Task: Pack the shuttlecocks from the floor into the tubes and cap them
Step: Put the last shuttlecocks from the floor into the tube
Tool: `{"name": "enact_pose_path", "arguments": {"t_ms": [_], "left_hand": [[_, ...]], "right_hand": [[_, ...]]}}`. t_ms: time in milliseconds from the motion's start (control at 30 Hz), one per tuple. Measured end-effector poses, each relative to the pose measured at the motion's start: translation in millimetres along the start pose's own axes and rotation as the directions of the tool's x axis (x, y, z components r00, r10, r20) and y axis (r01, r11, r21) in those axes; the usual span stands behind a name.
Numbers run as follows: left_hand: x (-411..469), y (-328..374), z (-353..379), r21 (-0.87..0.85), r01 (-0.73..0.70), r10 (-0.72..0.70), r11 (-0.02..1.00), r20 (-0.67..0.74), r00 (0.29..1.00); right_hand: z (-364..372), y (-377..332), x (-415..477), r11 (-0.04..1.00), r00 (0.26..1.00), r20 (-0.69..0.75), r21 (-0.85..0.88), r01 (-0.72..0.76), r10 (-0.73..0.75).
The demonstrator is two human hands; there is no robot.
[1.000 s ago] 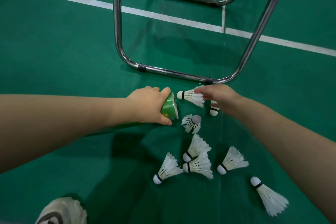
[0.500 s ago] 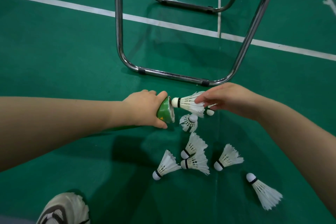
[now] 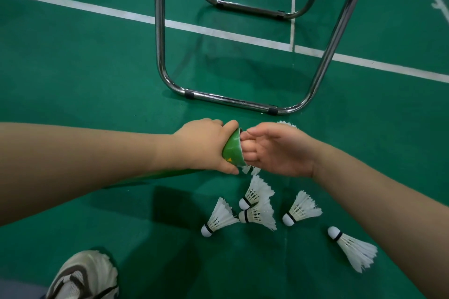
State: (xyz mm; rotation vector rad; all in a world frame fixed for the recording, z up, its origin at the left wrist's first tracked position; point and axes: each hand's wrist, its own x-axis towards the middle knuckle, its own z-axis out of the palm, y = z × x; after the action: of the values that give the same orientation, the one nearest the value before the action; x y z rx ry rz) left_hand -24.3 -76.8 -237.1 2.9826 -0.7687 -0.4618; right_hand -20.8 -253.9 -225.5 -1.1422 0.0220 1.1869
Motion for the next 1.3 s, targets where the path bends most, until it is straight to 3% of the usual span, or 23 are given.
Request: {"name": "enact_pose_path", "arguments": {"t_ms": [133,200,233,300,367,467,667,867,967,1133,1233,1300], "left_hand": [[-4.1,-6.7,2.1,0.02,0.028,-0.028,0.999,0.003,1.0],[-5.4,-10.2,2.8,0.005,0.052,-0.052,0.999,0.003,0.999],[-6.1,-12.9,2.1,-0.005,0.067,-0.067,0.998,-0.001,0.998],[-8.5,-19.1,0.3,-0.023,0.097,-0.097,0.995,-0.002,0.995],[-13.5,-25.5,0.6,-0.03,0.121,-0.12,0.992,0.013,0.993],[-22.7,-32.9,4.5,-0.03,0.143,-0.142,0.989,0.039,0.989],[-32.6,-32.5,11.5,-0.026,0.122,-0.12,0.992,0.063,0.991],[-34.2,-32.7,13.4,-0.017,0.1,-0.099,0.995,0.057,0.993],[-35.6,-35.7,13.4,-0.023,0.111,-0.109,0.994,0.061,0.992],[-39.3,-41.6,15.2,-0.022,0.13,-0.128,0.991,0.079,0.989],[-40.3,-42.5,15.0,-0.026,0.132,-0.129,0.991,0.082,0.988],[-40.7,-42.7,14.3,-0.034,0.13,-0.127,0.991,0.083,0.988]], "right_hand": [[9.0,1.3,7.8,1.0,1.0,0.021,-0.003,0.016,-0.016],[14.4,0.7,12.9,0.992,0.988,-0.146,-0.116,0.041,-0.058],[13.1,1.0,15.5,0.956,0.95,-0.292,-0.292,0.022,-0.111],[0.4,4.0,18.3,0.767,0.805,-0.52,-0.628,-0.134,-0.285],[-16.8,11.7,18.0,0.61,0.706,-0.602,-0.733,-0.302,-0.374],[-35.5,32.0,21.8,0.426,0.72,-0.613,-0.775,-0.467,-0.327],[-46.0,58.4,41.0,0.169,0.724,-0.638,-0.769,-0.616,-0.263],[-50.2,47.9,62.0,0.214,0.708,-0.682,-0.731,-0.649,-0.184],[-52.9,46.9,60.8,0.201,0.734,-0.678,-0.724,-0.659,-0.036],[-61.2,68.0,43.9,0.237,0.804,-0.546,-0.77,-0.592,0.236],[-57.2,71.5,36.9,0.171,0.812,-0.553,-0.795,-0.582,0.187],[-58.2,62.6,33.2,0.21,0.824,-0.563,-0.799,-0.564,0.068]]}}
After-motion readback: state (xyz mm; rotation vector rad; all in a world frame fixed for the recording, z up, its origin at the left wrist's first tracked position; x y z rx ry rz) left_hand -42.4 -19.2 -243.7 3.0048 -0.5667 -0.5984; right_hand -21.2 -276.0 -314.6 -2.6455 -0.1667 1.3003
